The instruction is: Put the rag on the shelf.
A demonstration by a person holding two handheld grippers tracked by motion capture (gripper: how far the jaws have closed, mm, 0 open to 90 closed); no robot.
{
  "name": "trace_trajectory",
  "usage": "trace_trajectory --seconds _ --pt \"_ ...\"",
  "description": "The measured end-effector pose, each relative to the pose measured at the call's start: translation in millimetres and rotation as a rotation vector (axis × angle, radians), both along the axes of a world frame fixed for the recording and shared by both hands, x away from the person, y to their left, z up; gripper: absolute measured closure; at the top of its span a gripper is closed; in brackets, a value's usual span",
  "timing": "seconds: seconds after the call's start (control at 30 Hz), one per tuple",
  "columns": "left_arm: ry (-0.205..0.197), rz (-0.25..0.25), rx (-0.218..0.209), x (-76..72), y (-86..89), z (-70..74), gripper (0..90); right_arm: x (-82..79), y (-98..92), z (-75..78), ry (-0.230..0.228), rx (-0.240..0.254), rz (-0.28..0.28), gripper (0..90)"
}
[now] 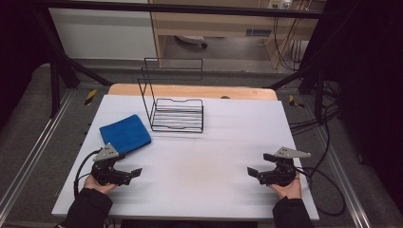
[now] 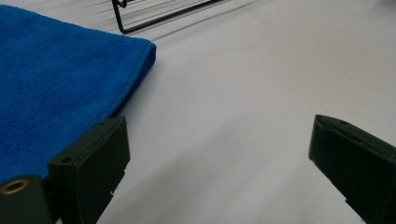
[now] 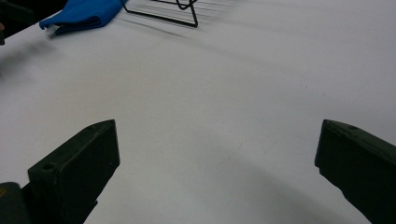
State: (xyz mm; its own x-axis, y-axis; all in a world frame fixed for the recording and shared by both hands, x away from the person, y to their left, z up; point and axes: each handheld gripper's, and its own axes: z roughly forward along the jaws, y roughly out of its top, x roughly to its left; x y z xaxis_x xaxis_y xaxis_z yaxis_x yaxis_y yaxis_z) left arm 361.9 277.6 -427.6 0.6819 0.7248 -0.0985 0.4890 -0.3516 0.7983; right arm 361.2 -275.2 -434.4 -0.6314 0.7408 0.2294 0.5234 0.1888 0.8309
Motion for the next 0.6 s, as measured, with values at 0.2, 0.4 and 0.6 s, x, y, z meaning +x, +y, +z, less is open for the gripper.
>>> trace_trajectory --seconds 0.2,0.4,0.6 --pt "0.0 0.002 0.01 -0.1 -1.4 0.6 5.1 -0.4 0.2 0.3 0.002 0.001 0.0 0.5" --pt "-0.004 0.019 0.021 0.3 1.2 6.0 5.3 0.0 2.2 -0.1 0.004 -0.005 -0.002 0.6" --pt "-0.011 0.044 0.032 8.1 2.2 14.6 6.1 0.1 4.3 -0.7 0.006 -0.013 0.005 0.6"
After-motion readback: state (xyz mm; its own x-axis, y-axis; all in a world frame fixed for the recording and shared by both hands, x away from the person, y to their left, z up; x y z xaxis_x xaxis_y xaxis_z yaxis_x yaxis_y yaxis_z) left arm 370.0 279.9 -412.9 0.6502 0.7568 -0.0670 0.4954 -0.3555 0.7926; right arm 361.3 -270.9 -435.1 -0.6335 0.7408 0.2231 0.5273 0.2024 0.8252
